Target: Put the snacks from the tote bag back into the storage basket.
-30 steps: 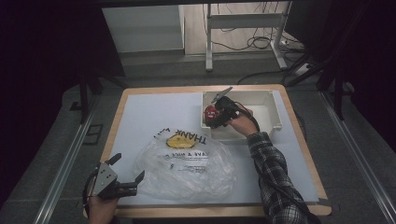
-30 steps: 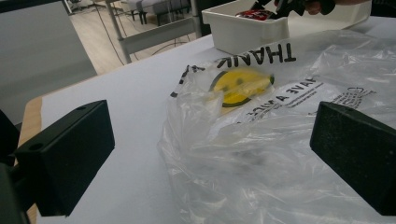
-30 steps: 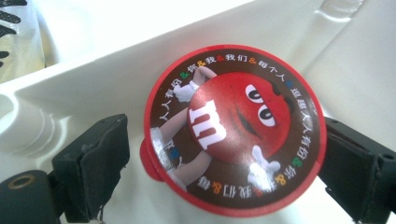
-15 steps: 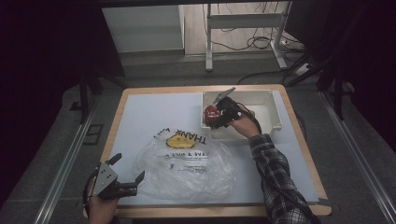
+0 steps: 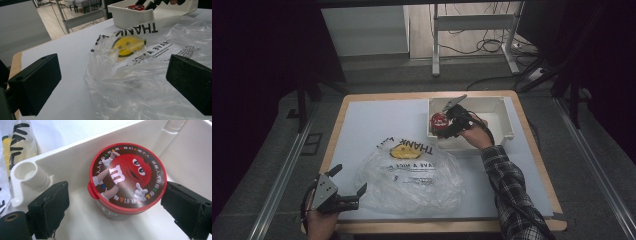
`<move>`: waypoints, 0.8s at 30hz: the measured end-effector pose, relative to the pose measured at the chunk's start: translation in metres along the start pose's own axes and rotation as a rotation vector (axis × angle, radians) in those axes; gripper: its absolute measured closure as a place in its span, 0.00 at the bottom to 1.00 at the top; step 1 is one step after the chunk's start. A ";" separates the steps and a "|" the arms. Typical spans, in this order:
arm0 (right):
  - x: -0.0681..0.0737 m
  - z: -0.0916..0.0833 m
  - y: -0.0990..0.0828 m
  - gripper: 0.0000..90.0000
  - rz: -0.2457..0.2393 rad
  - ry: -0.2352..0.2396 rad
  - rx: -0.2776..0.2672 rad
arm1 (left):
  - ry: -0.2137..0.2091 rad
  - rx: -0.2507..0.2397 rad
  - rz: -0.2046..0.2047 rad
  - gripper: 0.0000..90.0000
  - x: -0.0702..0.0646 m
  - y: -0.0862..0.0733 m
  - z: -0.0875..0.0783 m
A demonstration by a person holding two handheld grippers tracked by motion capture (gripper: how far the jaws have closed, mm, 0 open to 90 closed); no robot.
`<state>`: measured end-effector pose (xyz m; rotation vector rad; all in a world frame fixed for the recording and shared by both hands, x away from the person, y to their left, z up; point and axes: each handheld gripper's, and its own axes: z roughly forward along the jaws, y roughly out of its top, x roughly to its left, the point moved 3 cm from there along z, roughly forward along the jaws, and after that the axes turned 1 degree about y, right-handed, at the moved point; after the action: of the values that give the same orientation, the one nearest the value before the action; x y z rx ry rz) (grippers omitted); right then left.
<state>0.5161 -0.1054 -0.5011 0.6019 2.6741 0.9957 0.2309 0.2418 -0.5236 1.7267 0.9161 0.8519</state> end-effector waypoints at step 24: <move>0.010 -0.015 -0.006 0.10 -0.002 -0.010 -0.062 | 0.000 -0.002 -0.003 0.00 0.000 0.000 0.000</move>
<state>0.5001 -0.1138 -0.4946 0.5895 2.6238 1.0675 0.2309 0.2423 -0.5236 1.7231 0.9178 0.8507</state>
